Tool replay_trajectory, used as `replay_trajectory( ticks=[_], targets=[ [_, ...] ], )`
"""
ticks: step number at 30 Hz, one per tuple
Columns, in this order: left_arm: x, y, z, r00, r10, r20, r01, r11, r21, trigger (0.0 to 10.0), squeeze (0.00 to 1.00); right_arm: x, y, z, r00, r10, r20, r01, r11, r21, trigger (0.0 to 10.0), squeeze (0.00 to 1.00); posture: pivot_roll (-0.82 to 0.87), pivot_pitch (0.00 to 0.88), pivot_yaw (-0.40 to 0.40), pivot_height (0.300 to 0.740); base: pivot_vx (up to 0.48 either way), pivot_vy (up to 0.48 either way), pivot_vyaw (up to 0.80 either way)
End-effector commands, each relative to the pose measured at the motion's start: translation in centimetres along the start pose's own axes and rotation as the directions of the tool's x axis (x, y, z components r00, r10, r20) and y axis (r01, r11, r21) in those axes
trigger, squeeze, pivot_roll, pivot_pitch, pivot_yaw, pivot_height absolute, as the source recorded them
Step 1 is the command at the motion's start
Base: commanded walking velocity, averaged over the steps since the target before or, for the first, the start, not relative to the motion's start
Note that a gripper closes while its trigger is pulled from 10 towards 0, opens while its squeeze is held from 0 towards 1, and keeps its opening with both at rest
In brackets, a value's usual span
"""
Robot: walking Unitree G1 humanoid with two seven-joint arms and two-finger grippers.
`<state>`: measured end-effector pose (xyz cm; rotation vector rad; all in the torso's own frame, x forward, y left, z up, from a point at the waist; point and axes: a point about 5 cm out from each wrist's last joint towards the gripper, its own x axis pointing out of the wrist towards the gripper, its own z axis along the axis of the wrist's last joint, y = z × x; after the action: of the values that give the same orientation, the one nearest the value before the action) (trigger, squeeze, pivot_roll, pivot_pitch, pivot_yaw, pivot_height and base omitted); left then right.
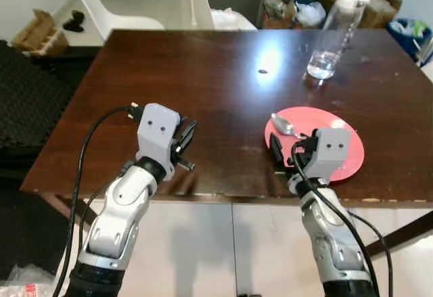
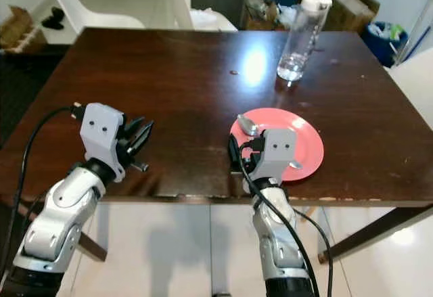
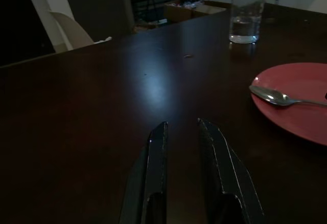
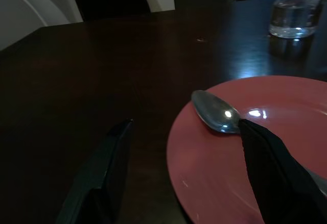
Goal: Setting the table
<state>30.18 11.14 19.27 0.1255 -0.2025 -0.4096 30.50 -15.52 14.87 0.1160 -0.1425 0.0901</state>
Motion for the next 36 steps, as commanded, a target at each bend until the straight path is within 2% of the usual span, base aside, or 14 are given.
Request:
replay_trajectory(
  ticks=[1,10,36],
  targets=[
    [-0.12,-0.2,-0.48,1.0,-0.004,-0.02,0.004,1.0,0.001,10.0,0.0,-0.31,-0.07,-0.46,1.0,-0.005,-0.016,0.005,1.0,-0.007,10.0,0.0,-0.05,0.051,0.076,0.74,0.0,0.0,0.0],
    [-0.22,-0.22,-0.49,1.0,-0.005,-0.024,0.006,1.0,0.007,10.0,0.0,-0.37,-0.13,-0.49,1.0,-0.005,-0.018,0.005,1.0,-0.008,10.0,0.0,-0.05,0.054,0.075,0.74,0.0,0.0,0.0],
    [-0.26,0.01,-0.68,0.999,0.01,-0.034,-0.01,1.0,-0.002,10.0,0.0,-0.56,-0.04,-0.65,1.0,-0.005,-0.026,0.005,1.0,-0.006,10.0,0.0,-0.05,0.064,0.078,0.74,0.0,-0.338,0.0]
  ],
)
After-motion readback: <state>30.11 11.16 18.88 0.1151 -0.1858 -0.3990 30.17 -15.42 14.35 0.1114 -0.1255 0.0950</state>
